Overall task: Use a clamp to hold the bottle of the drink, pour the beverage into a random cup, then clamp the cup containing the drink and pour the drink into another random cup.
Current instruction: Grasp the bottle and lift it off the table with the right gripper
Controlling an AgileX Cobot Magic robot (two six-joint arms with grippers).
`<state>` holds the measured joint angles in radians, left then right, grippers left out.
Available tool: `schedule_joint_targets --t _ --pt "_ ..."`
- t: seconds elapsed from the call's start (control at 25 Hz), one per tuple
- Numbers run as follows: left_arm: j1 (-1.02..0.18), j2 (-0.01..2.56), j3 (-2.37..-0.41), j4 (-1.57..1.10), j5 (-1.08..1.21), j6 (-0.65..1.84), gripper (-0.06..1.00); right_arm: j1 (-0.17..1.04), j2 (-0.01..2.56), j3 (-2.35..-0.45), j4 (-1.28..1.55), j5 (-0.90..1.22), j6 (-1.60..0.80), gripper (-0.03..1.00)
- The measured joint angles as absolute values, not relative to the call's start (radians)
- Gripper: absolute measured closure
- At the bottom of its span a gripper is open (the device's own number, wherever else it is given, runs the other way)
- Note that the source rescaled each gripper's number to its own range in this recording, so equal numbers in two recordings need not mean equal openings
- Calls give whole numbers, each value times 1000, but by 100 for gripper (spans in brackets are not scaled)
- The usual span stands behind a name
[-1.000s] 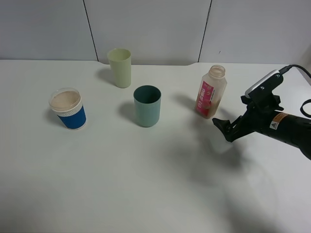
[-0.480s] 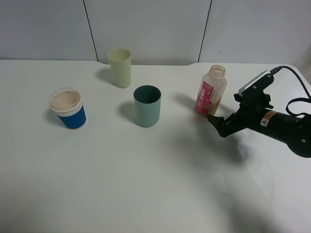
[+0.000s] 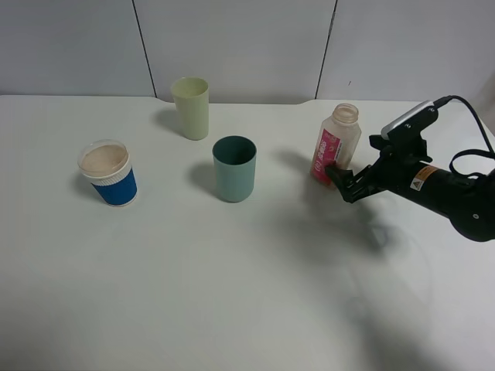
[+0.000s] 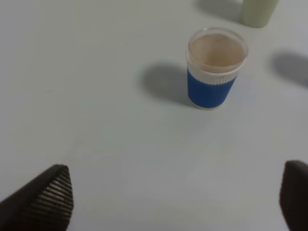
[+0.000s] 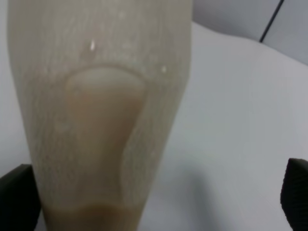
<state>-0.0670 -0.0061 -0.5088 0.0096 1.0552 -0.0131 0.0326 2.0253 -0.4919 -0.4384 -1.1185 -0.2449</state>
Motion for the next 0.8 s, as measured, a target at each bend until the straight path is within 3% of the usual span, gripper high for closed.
schedule_joint_targets --t 0.8 --pt "-67 -6 -509 10 1055 -12 37 33 2133 -592 -534 -1185 -215 -3"
